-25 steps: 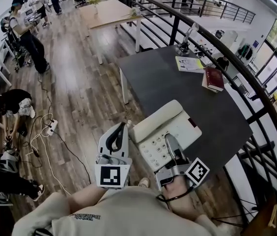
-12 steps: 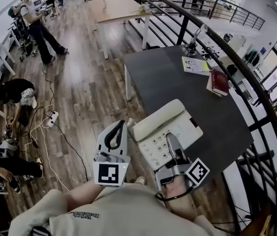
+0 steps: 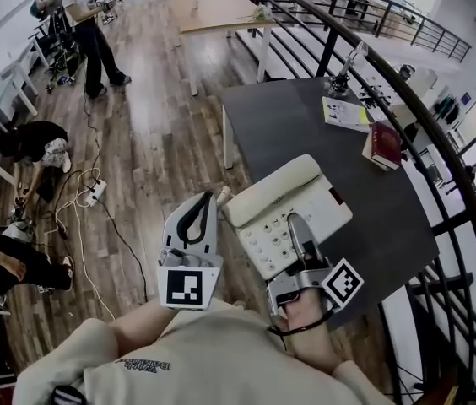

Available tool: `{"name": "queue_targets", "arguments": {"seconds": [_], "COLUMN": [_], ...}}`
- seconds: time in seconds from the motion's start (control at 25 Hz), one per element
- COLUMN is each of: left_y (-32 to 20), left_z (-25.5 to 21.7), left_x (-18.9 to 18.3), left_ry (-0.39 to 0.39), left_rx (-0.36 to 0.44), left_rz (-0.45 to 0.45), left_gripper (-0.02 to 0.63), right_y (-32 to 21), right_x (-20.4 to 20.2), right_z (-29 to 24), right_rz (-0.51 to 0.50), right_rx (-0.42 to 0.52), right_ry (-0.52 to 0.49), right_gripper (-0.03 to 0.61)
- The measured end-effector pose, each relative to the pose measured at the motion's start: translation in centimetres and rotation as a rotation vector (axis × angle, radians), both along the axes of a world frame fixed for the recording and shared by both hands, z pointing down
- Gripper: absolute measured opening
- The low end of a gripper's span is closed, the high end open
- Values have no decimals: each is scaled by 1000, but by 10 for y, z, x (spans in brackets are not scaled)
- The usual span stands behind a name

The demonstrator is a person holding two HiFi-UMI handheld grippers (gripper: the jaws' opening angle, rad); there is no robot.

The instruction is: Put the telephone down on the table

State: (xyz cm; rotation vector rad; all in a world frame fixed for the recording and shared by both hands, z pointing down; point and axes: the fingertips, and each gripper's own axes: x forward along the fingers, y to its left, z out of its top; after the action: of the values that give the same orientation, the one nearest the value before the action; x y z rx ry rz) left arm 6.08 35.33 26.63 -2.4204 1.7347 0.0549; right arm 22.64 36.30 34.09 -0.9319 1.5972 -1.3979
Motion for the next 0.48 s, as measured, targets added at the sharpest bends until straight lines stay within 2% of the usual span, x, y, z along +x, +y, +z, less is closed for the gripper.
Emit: {"name": "queue_targets", "arguments": {"seconds": [0.24,0.48], "left_y": [0,-32], "left_z": [4,14], "left_x": [7,-4], "left_ry": [-16,1], "left_rx": [22,48], "left_rz": [-26,-58], "left_gripper": [5,5], "right_y": [-10,-48], "right_x": [-1,-5], "right_z": [1,11], "right_rz": [-26,-36], "right_rx": [23,59], "right_ry": [-17,-10], "right_gripper": [196,196]}}
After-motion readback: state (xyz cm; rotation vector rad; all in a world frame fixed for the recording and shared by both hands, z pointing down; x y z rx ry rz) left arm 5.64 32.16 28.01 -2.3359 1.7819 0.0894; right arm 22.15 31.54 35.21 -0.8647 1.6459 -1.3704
